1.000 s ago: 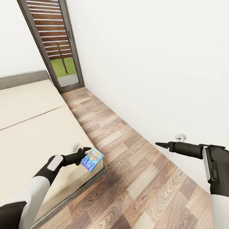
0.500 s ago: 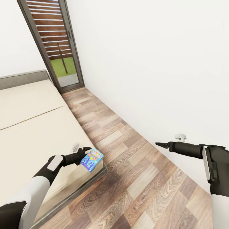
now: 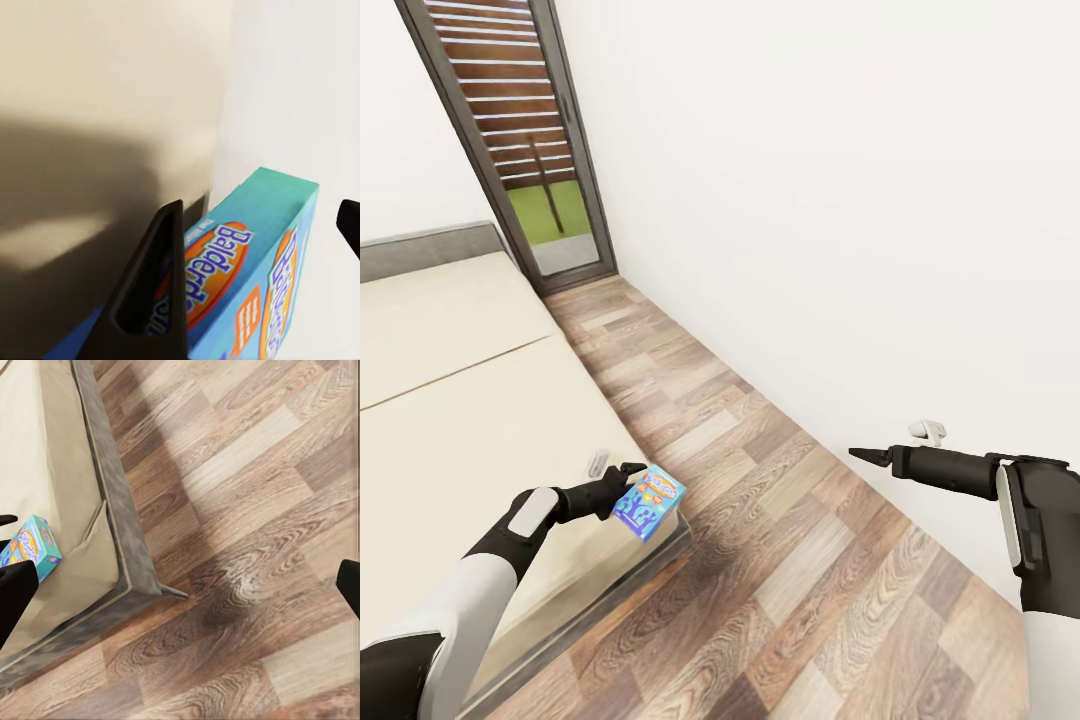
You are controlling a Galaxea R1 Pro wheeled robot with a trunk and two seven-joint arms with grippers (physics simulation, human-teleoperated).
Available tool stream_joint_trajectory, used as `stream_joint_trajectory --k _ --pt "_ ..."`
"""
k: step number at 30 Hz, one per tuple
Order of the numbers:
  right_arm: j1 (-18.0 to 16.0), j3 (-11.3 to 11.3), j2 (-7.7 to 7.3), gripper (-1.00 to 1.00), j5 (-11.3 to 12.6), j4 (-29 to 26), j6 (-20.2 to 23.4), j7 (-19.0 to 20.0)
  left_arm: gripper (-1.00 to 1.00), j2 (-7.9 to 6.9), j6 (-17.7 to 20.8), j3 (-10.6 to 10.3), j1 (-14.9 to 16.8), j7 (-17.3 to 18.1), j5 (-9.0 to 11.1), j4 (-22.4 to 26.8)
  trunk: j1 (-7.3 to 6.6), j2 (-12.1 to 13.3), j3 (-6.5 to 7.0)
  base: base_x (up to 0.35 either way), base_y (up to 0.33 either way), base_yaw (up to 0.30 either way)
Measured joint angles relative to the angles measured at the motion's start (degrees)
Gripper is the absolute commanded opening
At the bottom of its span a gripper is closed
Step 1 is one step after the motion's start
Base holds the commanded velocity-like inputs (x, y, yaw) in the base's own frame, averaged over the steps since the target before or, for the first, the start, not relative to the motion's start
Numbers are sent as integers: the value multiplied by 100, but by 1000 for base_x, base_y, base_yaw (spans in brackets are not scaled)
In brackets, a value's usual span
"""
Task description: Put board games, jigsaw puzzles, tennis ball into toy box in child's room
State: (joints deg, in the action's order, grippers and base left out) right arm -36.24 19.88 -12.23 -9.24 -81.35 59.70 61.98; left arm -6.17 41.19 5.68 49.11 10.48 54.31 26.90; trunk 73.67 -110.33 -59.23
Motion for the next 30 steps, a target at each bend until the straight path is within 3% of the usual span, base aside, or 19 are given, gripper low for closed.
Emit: stream_joint_trajectory --k 30 --pt "4 0 0 100 2 1 0 0 100 -34 4 5 -10 8 8 10 0 0 0 0 0 -16"
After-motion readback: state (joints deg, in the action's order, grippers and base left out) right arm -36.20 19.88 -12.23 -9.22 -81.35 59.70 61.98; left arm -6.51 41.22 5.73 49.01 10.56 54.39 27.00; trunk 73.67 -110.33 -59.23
